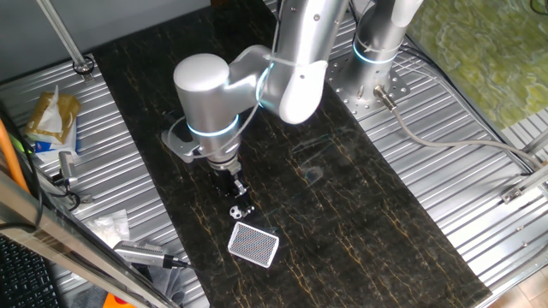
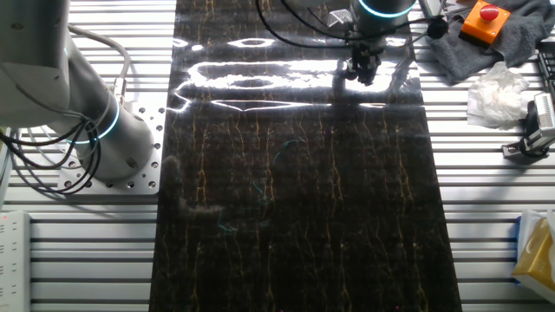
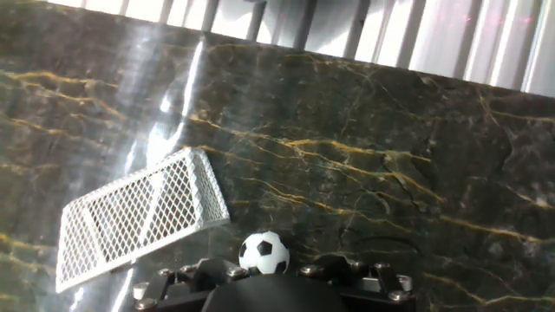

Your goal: Push the soccer ball into the goal

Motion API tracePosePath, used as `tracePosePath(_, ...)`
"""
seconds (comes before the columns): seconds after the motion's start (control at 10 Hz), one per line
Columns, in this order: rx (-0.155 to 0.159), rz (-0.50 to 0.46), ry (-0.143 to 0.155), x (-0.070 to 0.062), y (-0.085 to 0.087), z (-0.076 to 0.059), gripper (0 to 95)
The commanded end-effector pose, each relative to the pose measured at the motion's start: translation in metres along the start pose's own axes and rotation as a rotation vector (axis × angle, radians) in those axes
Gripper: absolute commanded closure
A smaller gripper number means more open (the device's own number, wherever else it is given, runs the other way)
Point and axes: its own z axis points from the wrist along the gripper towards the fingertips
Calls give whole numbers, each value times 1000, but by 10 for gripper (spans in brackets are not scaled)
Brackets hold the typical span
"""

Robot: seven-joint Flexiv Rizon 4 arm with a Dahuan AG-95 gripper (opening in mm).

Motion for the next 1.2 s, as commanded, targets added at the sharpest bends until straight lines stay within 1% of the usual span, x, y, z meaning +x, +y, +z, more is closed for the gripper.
tracePosePath(0.1,-116,73,-10,6,4,4,0)
tracePosePath(0.2,-129,89,-14,9,6,8,0)
tracePosePath(0.3,-141,112,-17,13,11,15,0)
tracePosePath(0.4,-147,135,-13,15,16,21,0)
tracePosePath(0.6,-153,156,-15,15,24,25,0)
tracePosePath(0.9,-152,187,-5,9,40,17,0)
tracePosePath(1.2,-149,204,-11,1,54,16,0)
